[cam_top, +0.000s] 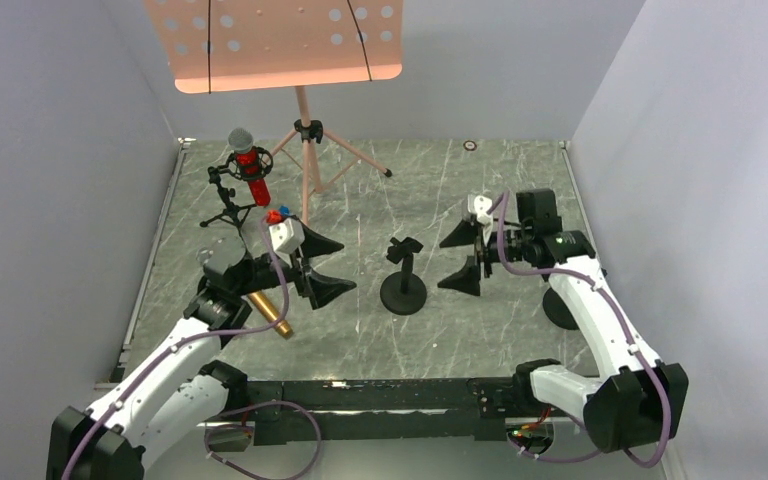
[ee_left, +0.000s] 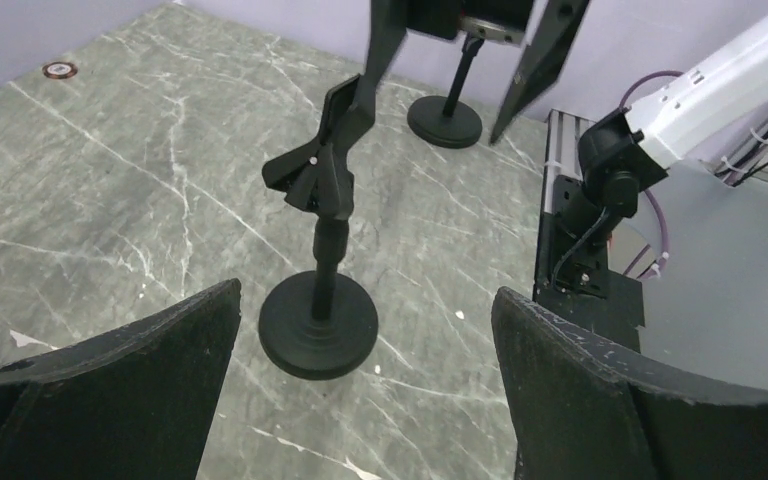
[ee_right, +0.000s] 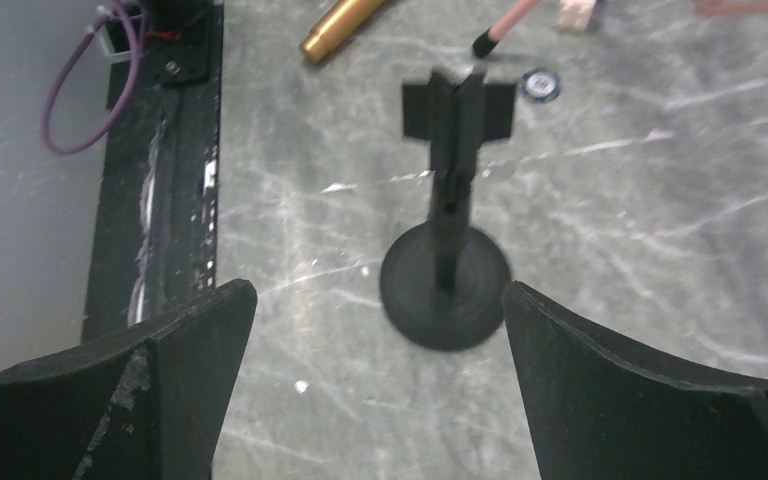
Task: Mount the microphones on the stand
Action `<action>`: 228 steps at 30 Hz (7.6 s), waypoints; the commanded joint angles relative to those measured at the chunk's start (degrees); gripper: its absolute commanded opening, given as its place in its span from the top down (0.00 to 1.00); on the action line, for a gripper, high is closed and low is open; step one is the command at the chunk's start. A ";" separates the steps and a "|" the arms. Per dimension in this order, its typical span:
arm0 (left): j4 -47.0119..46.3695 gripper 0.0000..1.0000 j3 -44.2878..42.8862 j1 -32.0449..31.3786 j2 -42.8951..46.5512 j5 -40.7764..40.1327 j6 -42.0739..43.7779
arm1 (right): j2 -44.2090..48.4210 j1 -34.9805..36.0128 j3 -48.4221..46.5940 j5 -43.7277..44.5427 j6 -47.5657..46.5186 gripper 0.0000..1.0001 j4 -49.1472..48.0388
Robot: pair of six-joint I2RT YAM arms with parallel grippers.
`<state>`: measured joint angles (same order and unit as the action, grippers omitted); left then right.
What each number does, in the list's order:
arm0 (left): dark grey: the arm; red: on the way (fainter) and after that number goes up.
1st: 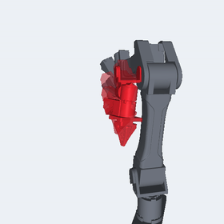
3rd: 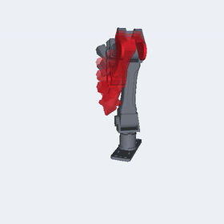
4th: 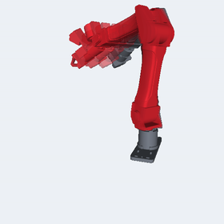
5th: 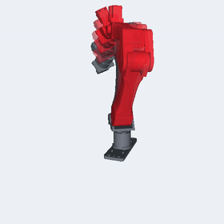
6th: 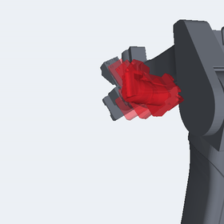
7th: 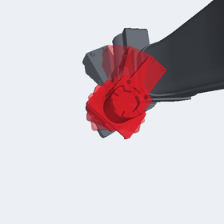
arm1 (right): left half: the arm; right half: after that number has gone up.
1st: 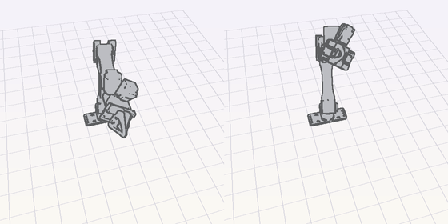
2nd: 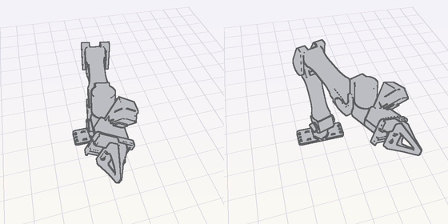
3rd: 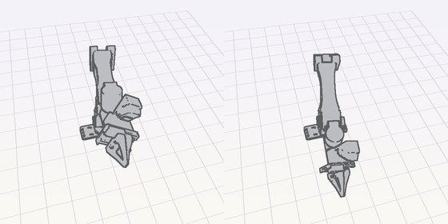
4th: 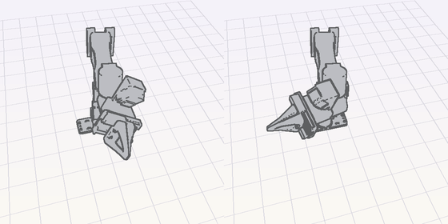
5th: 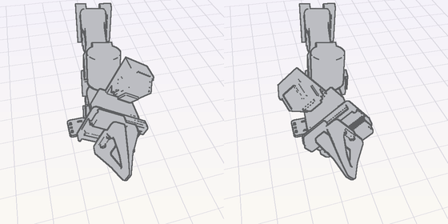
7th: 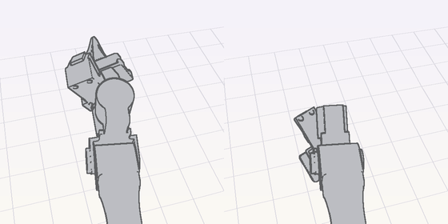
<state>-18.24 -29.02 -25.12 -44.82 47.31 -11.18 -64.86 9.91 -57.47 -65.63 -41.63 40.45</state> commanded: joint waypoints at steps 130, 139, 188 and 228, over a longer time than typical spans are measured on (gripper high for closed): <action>51.14 0.33 -7.46 32.09 -22.47 -64.54 -27.27 | 0.52 -4.34 10.33 -2.54 -6.79 0.06 -13.38; 49.27 0.65 -6.86 34.99 -25.21 -60.86 -26.23 | 1.86 -6.21 9.67 -5.82 -9.20 0.06 -10.36; 40.56 1.00 7.33 35.67 -4.07 -46.59 -28.63 | 1.05 -8.50 8.52 -9.70 -16.33 0.05 -3.55; 44.21 1.00 -8.25 26.25 17.35 -32.50 -7.70 | -0.62 -9.19 6.14 -11.37 -25.56 0.03 5.68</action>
<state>36.07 -38.20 1.52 -33.01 -5.63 -25.61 -65.10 1.04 -48.51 -74.02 -62.19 43.51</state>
